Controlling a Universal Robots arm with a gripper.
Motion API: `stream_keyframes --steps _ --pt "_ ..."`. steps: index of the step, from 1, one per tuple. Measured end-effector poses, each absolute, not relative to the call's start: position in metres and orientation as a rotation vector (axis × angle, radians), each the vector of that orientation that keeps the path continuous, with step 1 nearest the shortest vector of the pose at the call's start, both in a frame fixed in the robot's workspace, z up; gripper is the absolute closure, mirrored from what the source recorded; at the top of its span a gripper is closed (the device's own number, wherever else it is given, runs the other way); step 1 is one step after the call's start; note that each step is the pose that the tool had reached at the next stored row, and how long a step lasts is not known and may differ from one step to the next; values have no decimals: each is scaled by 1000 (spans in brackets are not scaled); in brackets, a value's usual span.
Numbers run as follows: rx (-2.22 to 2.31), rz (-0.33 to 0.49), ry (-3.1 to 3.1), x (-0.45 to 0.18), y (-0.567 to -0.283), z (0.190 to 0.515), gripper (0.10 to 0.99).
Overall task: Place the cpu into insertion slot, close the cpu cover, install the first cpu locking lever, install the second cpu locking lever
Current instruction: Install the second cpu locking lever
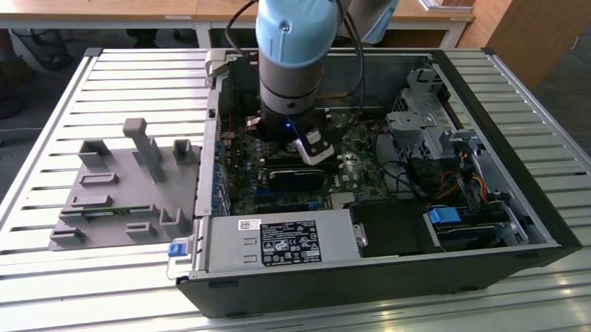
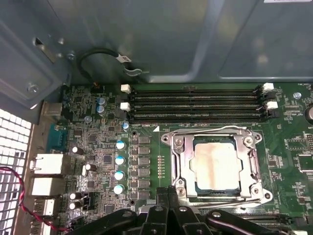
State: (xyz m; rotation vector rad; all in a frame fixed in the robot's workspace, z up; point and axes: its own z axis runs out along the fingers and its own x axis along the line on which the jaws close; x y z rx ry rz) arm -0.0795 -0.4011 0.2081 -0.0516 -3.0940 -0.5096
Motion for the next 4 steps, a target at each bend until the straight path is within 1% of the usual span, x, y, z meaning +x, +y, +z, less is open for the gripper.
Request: stream_keyframes --steps 4 --pt "-52 -510 -3094 -79 -401 210 980"
